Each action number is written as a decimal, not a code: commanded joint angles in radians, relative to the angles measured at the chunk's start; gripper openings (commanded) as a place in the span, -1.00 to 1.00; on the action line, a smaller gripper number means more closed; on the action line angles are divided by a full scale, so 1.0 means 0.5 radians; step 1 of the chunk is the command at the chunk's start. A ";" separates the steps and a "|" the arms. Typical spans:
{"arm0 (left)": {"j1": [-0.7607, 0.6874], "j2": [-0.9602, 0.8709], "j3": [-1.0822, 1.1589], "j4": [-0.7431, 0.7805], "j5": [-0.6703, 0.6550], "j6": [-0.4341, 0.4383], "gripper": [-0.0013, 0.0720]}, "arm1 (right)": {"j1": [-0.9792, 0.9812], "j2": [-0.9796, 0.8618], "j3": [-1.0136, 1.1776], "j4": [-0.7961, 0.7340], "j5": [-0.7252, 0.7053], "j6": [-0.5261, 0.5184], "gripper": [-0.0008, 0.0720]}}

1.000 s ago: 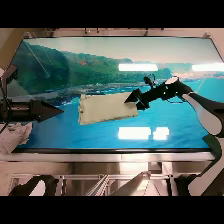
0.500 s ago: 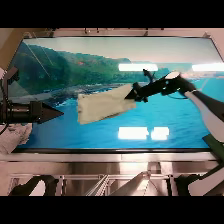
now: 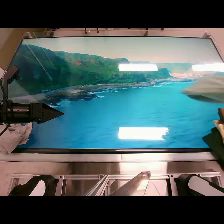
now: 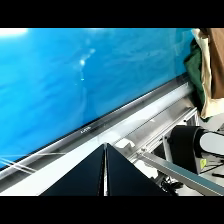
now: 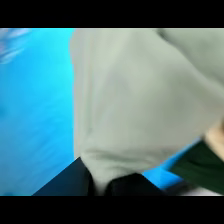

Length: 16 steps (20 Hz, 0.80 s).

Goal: Fold the shirts.

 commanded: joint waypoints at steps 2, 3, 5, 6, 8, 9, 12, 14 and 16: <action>0.002 0.000 -0.001 0.002 0.002 0.033 -0.91 | -0.777 0.051 -0.276 -0.298 0.039 0.137 -0.92; 0.002 -0.001 -0.001 0.001 0.001 0.031 -0.91 | -0.866 0.014 -0.349 -0.316 0.043 0.127 -0.92; -0.001 -0.001 -0.001 0.000 -0.011 0.022 -0.91 | -0.982 -0.052 -0.472 -0.493 0.100 0.108 -0.92; -0.001 -0.001 -0.001 -0.001 -0.022 0.022 -0.91 | -1.021 -0.064 -0.522 -0.653 0.139 0.118 -0.92; -0.002 -0.001 -0.001 -0.001 -0.038 0.022 -0.91 | -1.057 -0.064 -0.552 -0.938 0.175 0.147 -0.92; -0.002 -0.001 -0.001 0.001 -0.046 0.022 -0.91 | -1.060 -0.060 -0.552 -1.008 0.170 0.147 -0.92; -0.002 -0.001 -0.001 0.000 -0.074 0.023 -0.91 | -1.051 -0.060 -0.552 -0.906 0.194 0.146 0.02; -0.002 -0.001 -0.001 0.000 -0.083 0.023 -0.91 | -1.027 -0.059 -0.552 -0.825 0.248 0.146 0.94; -0.002 -0.001 0.000 -0.005 -0.094 0.023 -0.91 | -0.977 -0.054 -0.546 -0.824 0.386 0.169 0.94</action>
